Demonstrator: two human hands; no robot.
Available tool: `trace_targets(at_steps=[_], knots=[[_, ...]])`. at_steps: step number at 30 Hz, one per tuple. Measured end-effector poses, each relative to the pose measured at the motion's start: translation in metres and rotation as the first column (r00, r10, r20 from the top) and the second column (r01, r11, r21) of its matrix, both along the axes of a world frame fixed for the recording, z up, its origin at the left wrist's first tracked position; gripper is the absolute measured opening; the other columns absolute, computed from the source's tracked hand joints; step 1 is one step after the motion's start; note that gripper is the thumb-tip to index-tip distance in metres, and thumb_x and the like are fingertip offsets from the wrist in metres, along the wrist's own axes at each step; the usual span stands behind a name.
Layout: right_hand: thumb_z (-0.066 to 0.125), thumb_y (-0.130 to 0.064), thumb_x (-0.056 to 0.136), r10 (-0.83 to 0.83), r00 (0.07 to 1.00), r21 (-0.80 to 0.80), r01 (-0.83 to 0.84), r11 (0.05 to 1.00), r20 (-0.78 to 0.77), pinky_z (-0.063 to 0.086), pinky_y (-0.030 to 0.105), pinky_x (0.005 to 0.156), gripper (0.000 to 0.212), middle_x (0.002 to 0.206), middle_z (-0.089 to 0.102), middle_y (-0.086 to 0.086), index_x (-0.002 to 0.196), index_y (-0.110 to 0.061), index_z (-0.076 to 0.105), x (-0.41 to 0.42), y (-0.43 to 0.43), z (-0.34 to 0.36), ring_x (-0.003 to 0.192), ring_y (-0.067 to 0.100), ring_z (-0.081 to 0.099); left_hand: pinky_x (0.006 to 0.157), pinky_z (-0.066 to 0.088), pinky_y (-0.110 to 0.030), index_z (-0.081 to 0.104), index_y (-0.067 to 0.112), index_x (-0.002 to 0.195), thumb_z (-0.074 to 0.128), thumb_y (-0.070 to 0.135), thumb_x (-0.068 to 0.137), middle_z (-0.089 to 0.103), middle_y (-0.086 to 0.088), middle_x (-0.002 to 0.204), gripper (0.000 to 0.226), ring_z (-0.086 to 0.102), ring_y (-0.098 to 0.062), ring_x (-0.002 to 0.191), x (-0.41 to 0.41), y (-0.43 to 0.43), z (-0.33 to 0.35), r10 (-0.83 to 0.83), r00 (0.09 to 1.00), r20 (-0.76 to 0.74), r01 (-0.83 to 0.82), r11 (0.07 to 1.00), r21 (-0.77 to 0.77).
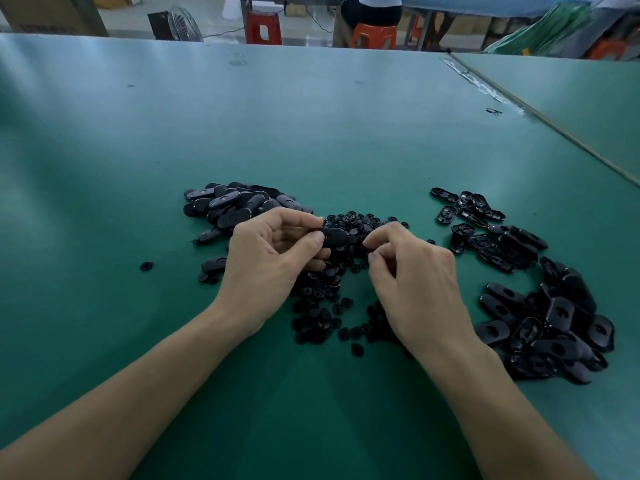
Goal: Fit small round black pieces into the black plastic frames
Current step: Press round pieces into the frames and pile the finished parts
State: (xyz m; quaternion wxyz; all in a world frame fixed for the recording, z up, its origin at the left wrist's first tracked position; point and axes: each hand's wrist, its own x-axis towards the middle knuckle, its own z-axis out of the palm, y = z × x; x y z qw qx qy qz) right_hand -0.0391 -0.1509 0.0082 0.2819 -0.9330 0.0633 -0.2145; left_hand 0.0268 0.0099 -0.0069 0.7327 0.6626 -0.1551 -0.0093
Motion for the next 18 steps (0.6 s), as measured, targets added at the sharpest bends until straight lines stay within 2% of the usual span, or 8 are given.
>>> trace_targets(at_steps=[3, 5, 8, 11, 14, 18], knots=[[0.067, -0.013, 0.092, 0.044, 0.991, 0.201, -0.069, 0.977, 0.125, 0.049, 0.013, 0.068, 0.015, 0.074, 0.064, -0.019, 0.092, -0.027, 0.066, 0.0, 0.004, 0.002, 0.076, 0.002, 0.063, 0.066, 0.061, -0.028, 0.071, 0.014, 0.093, 0.071, -0.006, 0.087, 0.075, -0.008, 0.08, 0.022, 0.076, -0.022, 0.075, -0.003, 0.0, 0.0, -0.029, 0.997, 0.066, 0.023, 0.996, 0.091], [0.07, -0.011, 0.089, 0.062, 0.981, 0.341, -0.123, 0.932, 0.186, 0.049, 0.012, 0.066, 0.019, 0.072, 0.067, -0.015, 0.087, -0.03, 0.066, 0.0, 0.007, 0.002, 0.074, 0.004, 0.066, 0.068, 0.063, -0.036, 0.072, 0.019, 0.093, 0.073, -0.005, 0.086, 0.075, -0.005, 0.08, 0.025, 0.076, -0.022, 0.073, -0.005, 0.0, 0.001, -0.037, 0.993, 0.108, 0.021, 0.989, 0.149], [0.07, -0.004, 0.087, 0.118, 0.972, 0.478, -0.204, 0.854, 0.203, 0.051, 0.013, 0.069, 0.025, 0.082, 0.071, -0.013, 0.09, -0.029, 0.069, 0.0, 0.01, 0.003, 0.076, 0.007, 0.068, 0.071, 0.063, -0.043, 0.074, 0.022, 0.093, 0.075, 0.004, 0.083, 0.076, -0.001, 0.079, 0.02, 0.075, -0.021, 0.07, -0.008, -0.001, 0.002, -0.066, 0.983, 0.173, 0.026, 0.974, 0.224], [0.071, -0.004, 0.087, 0.159, 0.974, 0.466, -0.217, 0.858, 0.16, 0.05, 0.011, 0.074, 0.026, 0.087, 0.073, -0.014, 0.098, -0.027, 0.074, 0.001, 0.012, 0.001, 0.084, 0.004, 0.069, 0.072, 0.063, -0.043, 0.075, 0.02, 0.092, 0.076, 0.008, 0.081, 0.077, 0.001, 0.082, 0.016, 0.075, -0.021, 0.074, -0.01, -0.001, 0.003, -0.083, 0.979, 0.187, 0.037, 0.971, 0.237], [0.071, -0.007, 0.09, 0.138, 0.976, 0.401, -0.197, 0.895, 0.17, 0.047, 0.007, 0.077, 0.023, 0.095, 0.073, -0.012, 0.105, -0.024, 0.075, 0.002, 0.01, 0.001, 0.088, -0.001, 0.068, 0.068, 0.063, -0.037, 0.074, 0.021, 0.091, 0.077, 0.0, 0.083, 0.077, -0.001, 0.08, 0.022, 0.075, -0.02, 0.07, -0.009, -0.001, 0.003, -0.059, 0.984, 0.167, 0.021, 0.975, 0.22], [0.069, -0.009, 0.092, 0.12, 0.973, 0.376, -0.188, 0.908, 0.197, 0.044, 0.005, 0.071, 0.017, 0.085, 0.071, -0.014, 0.099, -0.024, 0.075, 0.003, 0.006, 0.003, 0.08, 0.0, 0.065, 0.067, 0.064, -0.041, 0.073, 0.017, 0.091, 0.075, -0.004, 0.085, 0.076, -0.005, 0.077, 0.022, 0.075, -0.025, 0.068, -0.006, -0.001, 0.004, -0.024, 0.993, 0.116, 0.004, 0.985, 0.173]])
